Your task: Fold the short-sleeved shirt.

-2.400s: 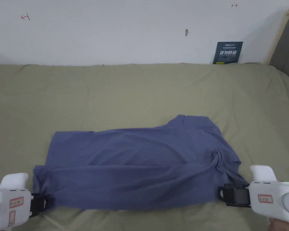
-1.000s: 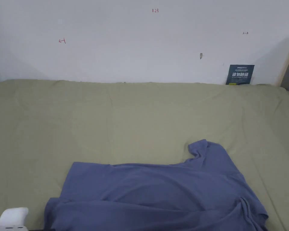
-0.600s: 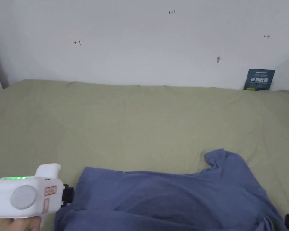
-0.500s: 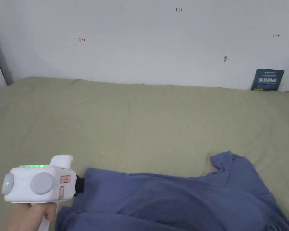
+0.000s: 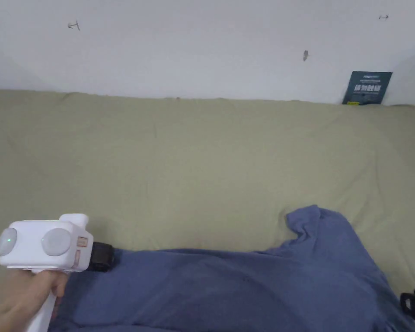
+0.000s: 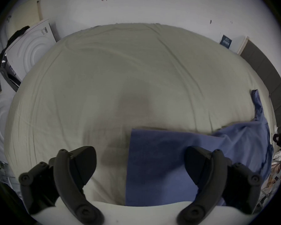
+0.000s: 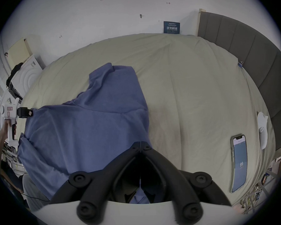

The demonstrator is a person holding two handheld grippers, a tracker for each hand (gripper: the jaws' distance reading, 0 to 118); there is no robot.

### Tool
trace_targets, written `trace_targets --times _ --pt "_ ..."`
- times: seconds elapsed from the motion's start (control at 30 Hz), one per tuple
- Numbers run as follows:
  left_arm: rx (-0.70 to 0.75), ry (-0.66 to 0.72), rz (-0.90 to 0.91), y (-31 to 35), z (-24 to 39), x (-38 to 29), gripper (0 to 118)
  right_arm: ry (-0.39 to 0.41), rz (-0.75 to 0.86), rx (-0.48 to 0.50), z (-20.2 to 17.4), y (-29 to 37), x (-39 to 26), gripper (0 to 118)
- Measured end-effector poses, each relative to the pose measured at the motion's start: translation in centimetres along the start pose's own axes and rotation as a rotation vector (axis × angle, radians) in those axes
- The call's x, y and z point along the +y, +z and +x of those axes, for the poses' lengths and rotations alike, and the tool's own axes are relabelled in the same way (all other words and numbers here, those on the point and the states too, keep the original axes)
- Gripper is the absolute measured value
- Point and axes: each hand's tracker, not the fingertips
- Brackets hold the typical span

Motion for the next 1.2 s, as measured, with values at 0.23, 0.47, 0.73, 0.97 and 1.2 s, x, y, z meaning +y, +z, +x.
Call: trace_targets --times 0.23,0.47,0.73,0.97,1.2 --pt "0.001 -0.087 0.058 3.2 0.5 -0.3 0 0.058 0.013 -0.014 0.5 -1.5 2.5 3" --pt "0.017 -0.079 0.050 2.2 0.4 0.1 0 0.081 -0.065 0.023 0.6 -7.6 7.3 117" --pt "-0.028 -0.029 -0.002 1.3 0.3 -0.2 0 0.157 -0.198 -0.020 0.3 -11.0 8.7 90" --pt "-0.048 -0.013 0.003 2.3 -0.3 -0.2 0 0.172 -0.087 0.033 -1.2 -3.9 8.7 1" --pt "-0.083 0.024 0.095 6.7 -1.5 -1.8 0 0.136 0.011 0.058 -0.9 1.1 7.9 1"
